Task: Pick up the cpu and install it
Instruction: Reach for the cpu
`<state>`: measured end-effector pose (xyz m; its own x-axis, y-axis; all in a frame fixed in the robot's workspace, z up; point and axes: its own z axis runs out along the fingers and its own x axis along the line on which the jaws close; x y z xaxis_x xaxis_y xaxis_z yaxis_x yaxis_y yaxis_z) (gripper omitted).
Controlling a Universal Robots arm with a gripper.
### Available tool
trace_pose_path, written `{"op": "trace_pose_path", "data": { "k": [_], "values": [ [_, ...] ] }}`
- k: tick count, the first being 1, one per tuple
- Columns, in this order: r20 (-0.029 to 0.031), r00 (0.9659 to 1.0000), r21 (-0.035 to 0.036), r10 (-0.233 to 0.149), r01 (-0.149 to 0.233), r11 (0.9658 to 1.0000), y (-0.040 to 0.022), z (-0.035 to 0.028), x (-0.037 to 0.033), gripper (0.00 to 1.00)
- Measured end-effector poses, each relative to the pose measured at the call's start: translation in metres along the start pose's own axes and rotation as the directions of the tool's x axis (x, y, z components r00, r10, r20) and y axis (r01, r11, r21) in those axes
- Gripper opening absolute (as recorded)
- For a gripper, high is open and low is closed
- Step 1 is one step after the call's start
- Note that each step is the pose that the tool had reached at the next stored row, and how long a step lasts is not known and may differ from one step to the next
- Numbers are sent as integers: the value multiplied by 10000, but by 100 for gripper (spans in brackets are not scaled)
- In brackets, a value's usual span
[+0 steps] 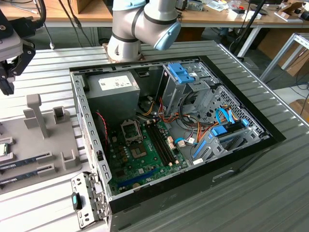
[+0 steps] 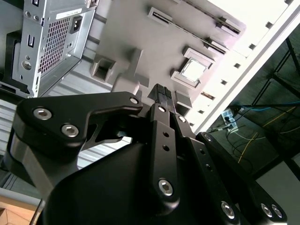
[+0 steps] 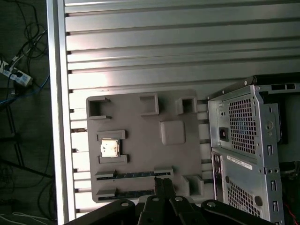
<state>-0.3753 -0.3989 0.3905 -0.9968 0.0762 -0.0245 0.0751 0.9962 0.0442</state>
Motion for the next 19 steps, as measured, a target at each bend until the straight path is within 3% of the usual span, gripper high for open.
{"op": "trace_pose_path", "data": {
  "k": [19],
  "values": [
    [-1,10000,1,1,-1,10000,-5,16,57,11]
  ]
}}
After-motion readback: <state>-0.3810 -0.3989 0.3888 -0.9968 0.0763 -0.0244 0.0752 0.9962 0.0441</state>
